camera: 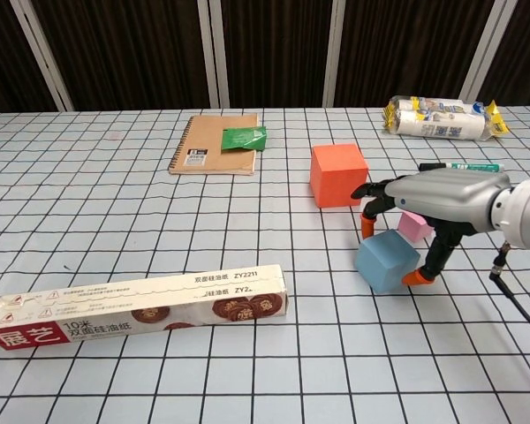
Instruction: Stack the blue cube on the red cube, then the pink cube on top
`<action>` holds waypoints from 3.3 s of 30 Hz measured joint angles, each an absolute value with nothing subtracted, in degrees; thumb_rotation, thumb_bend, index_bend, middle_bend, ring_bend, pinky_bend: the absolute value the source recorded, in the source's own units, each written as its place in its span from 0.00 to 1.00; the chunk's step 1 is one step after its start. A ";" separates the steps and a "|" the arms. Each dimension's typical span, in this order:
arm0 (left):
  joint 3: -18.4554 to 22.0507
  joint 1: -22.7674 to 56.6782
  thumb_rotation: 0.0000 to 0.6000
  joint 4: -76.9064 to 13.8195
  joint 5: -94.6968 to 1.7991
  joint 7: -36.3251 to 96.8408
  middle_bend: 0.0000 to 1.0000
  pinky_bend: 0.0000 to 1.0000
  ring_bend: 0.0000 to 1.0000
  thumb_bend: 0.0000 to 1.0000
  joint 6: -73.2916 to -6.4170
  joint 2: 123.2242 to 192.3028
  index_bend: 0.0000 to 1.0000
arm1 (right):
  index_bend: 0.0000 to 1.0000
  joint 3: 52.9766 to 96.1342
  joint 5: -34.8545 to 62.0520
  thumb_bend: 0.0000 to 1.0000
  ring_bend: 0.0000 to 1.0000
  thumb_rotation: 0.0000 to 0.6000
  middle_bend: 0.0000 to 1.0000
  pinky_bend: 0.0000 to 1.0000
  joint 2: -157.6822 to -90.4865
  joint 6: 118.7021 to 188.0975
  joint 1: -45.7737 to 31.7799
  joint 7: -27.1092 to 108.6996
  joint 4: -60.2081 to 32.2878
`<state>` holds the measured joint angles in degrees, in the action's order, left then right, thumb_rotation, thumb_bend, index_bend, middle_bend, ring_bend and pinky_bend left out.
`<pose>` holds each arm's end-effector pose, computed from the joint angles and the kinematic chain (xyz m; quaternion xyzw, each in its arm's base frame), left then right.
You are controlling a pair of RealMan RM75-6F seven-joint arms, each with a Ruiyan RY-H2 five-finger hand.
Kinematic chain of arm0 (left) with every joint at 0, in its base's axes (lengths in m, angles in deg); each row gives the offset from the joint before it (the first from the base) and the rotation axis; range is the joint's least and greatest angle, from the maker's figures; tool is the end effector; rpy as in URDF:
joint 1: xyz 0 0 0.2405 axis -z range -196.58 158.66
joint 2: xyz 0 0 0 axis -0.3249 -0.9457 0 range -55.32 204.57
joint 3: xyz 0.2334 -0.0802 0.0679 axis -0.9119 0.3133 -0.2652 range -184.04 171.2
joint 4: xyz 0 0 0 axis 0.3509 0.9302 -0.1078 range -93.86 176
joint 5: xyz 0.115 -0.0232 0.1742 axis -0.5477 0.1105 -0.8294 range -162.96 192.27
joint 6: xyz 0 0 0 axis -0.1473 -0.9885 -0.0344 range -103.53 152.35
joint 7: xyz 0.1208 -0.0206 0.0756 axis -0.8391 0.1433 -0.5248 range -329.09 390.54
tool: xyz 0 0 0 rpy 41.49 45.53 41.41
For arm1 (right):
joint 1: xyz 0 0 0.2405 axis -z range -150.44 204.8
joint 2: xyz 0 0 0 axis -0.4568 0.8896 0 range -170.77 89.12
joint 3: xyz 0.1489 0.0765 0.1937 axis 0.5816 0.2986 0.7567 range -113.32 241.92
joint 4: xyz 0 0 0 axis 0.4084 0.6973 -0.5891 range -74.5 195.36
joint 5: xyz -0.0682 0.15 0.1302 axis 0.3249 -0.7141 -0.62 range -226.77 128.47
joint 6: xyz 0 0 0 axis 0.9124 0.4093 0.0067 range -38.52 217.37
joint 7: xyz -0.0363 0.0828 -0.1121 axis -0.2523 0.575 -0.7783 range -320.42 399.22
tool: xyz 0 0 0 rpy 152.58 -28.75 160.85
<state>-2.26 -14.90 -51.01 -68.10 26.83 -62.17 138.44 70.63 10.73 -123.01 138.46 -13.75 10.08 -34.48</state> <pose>-0.3187 0.1811 0.1710 -0.5784 -0.3670 -0.3673 0.6292 -0.1598 -0.3071 -0.0138 0.8022 -0.3694 0.2802 0.3761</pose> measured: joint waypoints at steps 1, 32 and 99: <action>-2.27 -14.90 1.00 -51.02 -68.09 26.84 0.00 0.00 0.00 0.11 -62.16 138.43 0.03 | 0.40 70.61 10.72 0.26 0.00 1.00 0.00 0.00 -123.07 138.59 -13.81 10.09 -34.47; -2.53 -15.05 1.00 -51.19 -68.74 27.30 0.00 0.00 0.00 0.11 -62.39 138.22 0.03 | 0.45 69.99 9.95 0.27 0.00 1.00 0.00 0.00 -118.87 142.43 -15.14 8.05 -40.30; -0.67 -14.92 1.00 -51.05 -64.61 25.56 0.00 0.00 0.00 0.11 -61.88 138.93 0.03 | 0.57 75.18 -36.15 0.50 0.05 1.00 0.00 0.00 -117.74 134.22 -46.58 3.52 -23.57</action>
